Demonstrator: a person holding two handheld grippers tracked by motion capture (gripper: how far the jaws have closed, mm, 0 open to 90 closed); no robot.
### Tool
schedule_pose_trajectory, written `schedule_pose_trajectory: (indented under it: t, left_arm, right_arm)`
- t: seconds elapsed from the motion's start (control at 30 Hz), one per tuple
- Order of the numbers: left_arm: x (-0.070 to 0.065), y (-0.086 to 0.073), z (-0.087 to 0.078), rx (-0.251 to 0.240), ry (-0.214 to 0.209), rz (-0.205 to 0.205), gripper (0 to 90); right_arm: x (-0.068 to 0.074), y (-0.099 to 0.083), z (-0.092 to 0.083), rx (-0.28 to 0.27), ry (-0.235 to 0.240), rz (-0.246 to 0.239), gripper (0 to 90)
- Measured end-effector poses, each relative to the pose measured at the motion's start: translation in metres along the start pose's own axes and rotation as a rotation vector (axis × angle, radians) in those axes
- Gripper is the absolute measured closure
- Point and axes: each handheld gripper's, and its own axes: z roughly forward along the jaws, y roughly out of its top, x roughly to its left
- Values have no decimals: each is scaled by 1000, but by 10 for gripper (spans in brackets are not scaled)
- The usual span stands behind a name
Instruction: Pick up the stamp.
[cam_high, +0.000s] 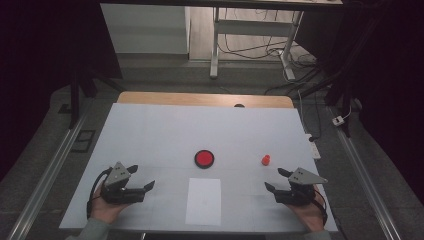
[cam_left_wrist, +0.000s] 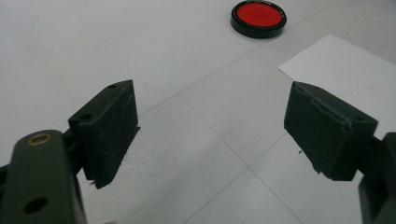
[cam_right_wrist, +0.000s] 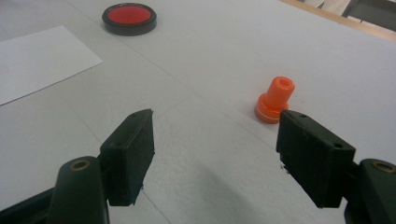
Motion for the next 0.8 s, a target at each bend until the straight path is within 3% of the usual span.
schedule_pose_trajectory:
  t: [0.27,0.6,0.8]
  left_arm:
    - [-1,-1,-1,-2,-4,4,179]
    - [-1,-4,0,-1,-9,4,179]
    - [-2,-4,1,4,-9,2,179]
  right_arm:
    - [1,4,2,7,-12,-8,286]
    - [-2,15,1,-1,-19,17,302]
    - [-5,29,1,2,-31,24,313]
